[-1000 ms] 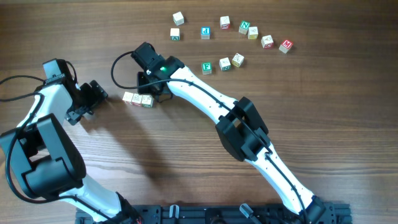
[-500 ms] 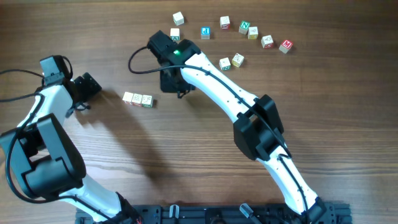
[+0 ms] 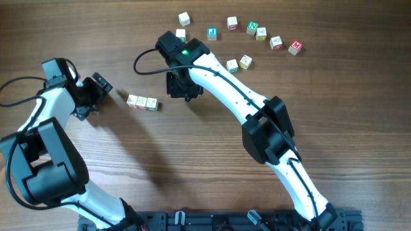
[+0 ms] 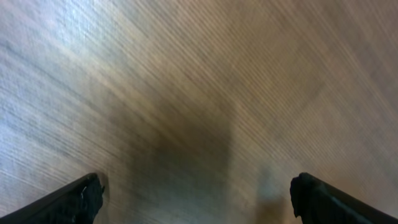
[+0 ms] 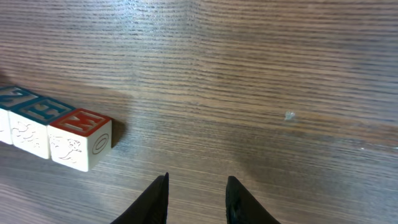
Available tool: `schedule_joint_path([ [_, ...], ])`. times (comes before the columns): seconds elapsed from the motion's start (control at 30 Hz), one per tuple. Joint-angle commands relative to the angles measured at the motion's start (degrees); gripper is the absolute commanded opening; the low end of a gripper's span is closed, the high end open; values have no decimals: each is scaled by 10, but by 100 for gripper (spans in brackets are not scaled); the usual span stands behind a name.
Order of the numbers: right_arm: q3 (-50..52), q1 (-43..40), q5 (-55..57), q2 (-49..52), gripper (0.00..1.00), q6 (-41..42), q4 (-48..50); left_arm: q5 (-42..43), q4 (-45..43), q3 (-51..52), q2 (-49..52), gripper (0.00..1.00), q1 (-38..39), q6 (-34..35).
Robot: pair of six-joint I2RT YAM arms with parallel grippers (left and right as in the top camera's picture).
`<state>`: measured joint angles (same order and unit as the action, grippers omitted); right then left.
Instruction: Form a horizontal line
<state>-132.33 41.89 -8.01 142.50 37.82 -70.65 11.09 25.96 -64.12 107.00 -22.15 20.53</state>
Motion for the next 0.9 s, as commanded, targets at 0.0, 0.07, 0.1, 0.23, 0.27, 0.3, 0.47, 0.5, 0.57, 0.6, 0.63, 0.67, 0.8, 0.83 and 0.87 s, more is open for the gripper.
schedule_joint_path([
  [0.0,49,0,-13,-3,17,-1,30,19,32,-1,-13,53,-1,-12],
  [0.07,79,0,-22,-3,7,-1,57,16,39,-1,-13,4,-1,-41],
  [0.1,92,0,-30,-3,5,-2,71,8,39,-1,-13,4,-2,-41],
  [0.23,103,2,-71,-3,5,-19,111,-2,30,-1,-12,4,-1,-86],
  [0.27,103,2,-91,-3,4,-25,121,-2,28,0,-12,4,-1,-88],
  [0.3,103,4,-97,-3,5,-25,126,-2,23,0,-12,4,-1,-88],
  [0.47,104,20,-99,-3,5,-22,144,-2,6,1,-12,4,-1,-88],
  [0.5,106,23,-99,-3,5,-22,154,1,2,1,-12,4,-1,-88],
  [0.57,109,29,-99,-3,5,-17,166,19,-2,1,-12,4,-1,-88],
  [0.6,109,30,-101,-3,5,-16,167,29,-5,1,-12,4,-1,-88],
  [0.63,109,32,-101,-3,5,-16,170,40,-14,3,-12,4,-1,-88],
  [0.67,109,32,-101,-3,5,-15,173,52,-22,5,-12,4,-1,-88],
  [0.8,109,33,-101,-3,5,0,176,59,-35,5,-2,4,19,-88],
  [0.83,109,33,-101,-3,4,4,177,58,-38,5,5,4,26,-89],
  [0.87,109,33,-101,-3,5,3,180,59,-41,5,10,4,32,-96],
])
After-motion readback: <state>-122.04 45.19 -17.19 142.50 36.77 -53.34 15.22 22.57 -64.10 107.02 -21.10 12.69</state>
